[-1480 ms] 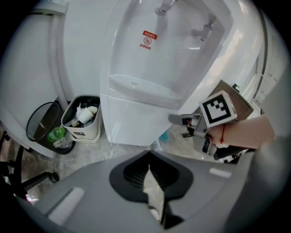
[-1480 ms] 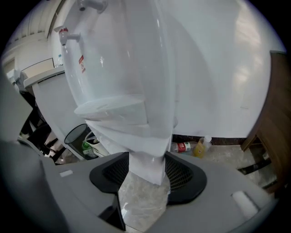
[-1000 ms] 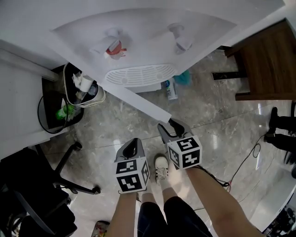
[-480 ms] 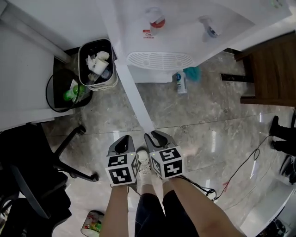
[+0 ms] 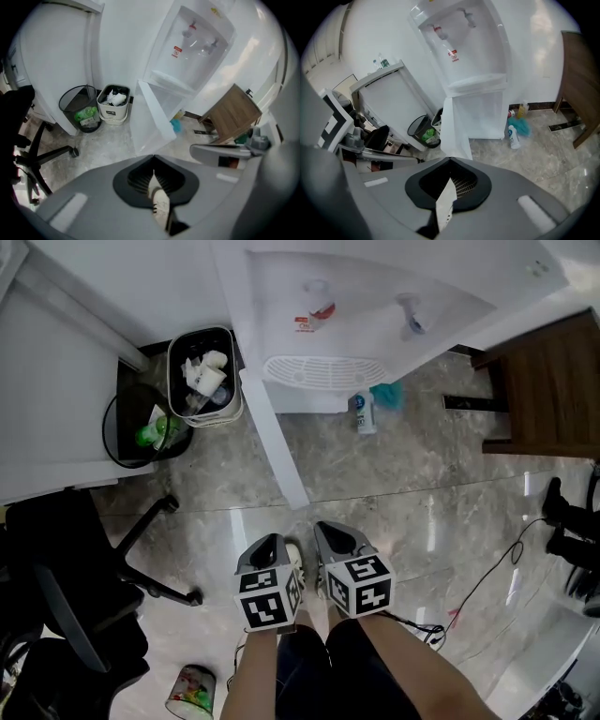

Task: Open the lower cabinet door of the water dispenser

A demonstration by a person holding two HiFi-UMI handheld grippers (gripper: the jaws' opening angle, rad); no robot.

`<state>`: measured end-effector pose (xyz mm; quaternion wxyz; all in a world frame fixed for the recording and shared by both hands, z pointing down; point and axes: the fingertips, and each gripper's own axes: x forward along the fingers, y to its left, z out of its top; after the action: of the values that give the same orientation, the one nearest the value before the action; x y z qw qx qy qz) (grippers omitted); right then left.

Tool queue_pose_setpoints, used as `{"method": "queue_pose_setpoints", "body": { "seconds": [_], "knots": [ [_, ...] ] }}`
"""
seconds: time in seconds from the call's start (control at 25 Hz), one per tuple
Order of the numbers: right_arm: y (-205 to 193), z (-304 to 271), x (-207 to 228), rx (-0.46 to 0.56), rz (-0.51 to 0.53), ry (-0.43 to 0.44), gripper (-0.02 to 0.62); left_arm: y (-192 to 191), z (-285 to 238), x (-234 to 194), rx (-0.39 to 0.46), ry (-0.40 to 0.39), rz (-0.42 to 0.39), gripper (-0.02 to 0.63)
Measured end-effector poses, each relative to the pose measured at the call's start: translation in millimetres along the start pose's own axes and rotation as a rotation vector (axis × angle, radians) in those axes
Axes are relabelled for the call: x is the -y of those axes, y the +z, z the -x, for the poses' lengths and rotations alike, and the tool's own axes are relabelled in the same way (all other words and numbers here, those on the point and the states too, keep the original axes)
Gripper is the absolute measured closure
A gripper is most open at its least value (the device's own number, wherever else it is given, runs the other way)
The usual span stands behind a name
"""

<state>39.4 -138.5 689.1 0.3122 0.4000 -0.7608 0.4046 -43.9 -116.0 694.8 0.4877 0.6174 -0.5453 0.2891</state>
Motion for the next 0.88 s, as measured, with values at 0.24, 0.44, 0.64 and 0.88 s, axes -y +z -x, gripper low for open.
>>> {"method": "queue_pose_setpoints", "body": {
  "seconds": [0.24,0.44,0.64,0.88],
  "knots": [
    [-15,88,-19,-0.034,-0.021,-0.001,0.603,-7,58,44,-0.033,-0.021,-0.033,0.600],
    [-12,128,-22,-0.011,-0.067,-0.012,0.603,-9,90,69,-0.038,-0.028,-0.050,0.599],
    [-8,128,-20,0.001,-0.117,-0.016,0.603,-10,93,76,-0.043,-0.035,-0.073,0.598],
    [-7,126,-18,-0.003,-0.116,-0.007,0.603,-15,87,75,-0.050,-0.033,-0.058,0.600]
  ]
}}
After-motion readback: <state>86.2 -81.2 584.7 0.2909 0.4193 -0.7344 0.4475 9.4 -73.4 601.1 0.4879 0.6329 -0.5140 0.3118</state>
